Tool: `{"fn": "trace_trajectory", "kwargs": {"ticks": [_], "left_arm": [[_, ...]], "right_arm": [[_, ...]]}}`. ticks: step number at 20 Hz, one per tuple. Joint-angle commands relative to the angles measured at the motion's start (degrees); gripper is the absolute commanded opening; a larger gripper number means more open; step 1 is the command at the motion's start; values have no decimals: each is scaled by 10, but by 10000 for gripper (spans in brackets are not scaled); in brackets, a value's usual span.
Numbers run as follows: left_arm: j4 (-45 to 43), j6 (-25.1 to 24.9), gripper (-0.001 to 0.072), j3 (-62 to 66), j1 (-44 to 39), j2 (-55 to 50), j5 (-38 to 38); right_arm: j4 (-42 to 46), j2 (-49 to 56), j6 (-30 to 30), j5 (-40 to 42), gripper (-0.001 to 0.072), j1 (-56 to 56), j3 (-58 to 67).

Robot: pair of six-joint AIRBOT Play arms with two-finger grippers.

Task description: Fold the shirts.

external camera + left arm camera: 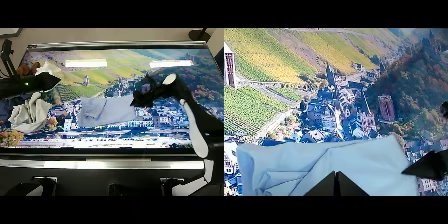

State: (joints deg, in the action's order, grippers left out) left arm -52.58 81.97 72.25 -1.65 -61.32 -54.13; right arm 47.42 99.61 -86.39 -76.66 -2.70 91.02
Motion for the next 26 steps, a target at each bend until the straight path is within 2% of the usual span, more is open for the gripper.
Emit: {"fn": "trace_trajectory", "kwargs": {"ticks": [1,5,9,14,19,22,26], "left_arm": [[0,-25,36,0,0,0,2],[0,-25,36,0,0,0,1],[0,-25,36,0,0,0,-3],[0,-25,36,0,0,0,-5],[0,-25,36,0,0,0,-5],[0,-25,36,0,0,0,-5],[0,-25,36,0,0,0,-5]], "right_arm": [[-13,-52,-48,-38,45,55,122],[-11,-71,-98,-98,45,167,243],[5,-75,-122,-130,44,291,251],[25,-76,-153,-122,44,421,251],[169,-75,-165,-141,45,504,250],[267,-71,-165,-194,47,533,235],[359,-79,-179,-262,47,551,145]]}}
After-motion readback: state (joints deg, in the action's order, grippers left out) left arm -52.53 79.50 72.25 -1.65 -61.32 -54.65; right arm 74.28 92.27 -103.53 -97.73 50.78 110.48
